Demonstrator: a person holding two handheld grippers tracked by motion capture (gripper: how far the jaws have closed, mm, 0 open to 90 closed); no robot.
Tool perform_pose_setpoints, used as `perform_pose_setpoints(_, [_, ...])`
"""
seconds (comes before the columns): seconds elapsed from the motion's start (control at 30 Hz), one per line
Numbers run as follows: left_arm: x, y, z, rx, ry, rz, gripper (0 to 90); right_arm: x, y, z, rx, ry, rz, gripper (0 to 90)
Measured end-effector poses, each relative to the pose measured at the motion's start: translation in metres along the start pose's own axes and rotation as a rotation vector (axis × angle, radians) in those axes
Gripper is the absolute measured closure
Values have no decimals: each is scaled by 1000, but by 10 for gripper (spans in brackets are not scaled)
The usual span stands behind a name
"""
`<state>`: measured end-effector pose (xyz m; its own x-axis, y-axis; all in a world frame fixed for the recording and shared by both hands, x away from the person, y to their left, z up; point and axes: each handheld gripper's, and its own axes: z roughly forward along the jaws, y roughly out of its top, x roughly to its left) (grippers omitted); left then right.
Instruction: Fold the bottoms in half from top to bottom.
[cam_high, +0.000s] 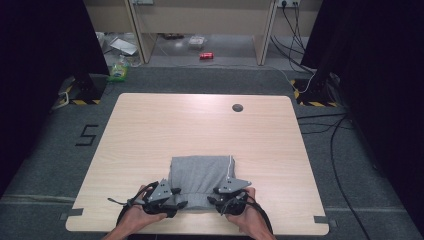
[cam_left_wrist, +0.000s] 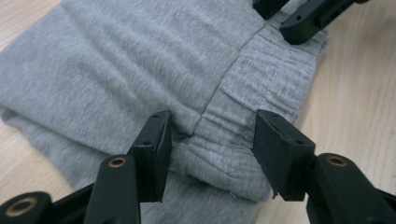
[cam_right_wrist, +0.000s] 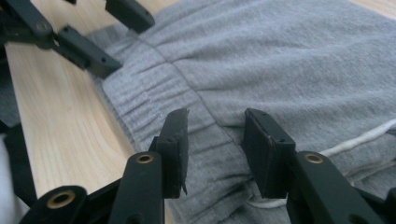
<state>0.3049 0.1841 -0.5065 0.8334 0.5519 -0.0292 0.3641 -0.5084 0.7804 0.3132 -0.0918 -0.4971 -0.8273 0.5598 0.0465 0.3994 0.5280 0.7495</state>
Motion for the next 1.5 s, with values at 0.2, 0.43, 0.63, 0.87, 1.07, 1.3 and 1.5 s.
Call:
perform_pose_setpoints(0.2, [9,6,-7,-29,-45,-65,443,0,7,-4,-7,27,44,444])
perform_pose_setpoints(0.43, [33,25,-19,-102,-82,-156,403,-25,31,-19,-94,-28,82,385])
perform_pose_setpoints(0.63, [58,39,-20,-101,-20,-197,365,-57,45,-18,-108,-89,127,364])
perform_pose_setpoints(0.87, [85,44,-10,-77,25,-262,333,-87,47,-9,-87,-124,172,352])
perform_pose_setpoints(1.07, [101,45,0,-54,49,-292,326,-105,44,-3,-82,-137,205,351])
perform_pose_setpoints(1.3, [116,38,10,-14,63,-337,314,-120,40,-1,-95,-151,242,351])
perform_pose_setpoints(1.5, [125,34,12,-9,58,-358,312,-126,39,-1,-100,-154,261,351])
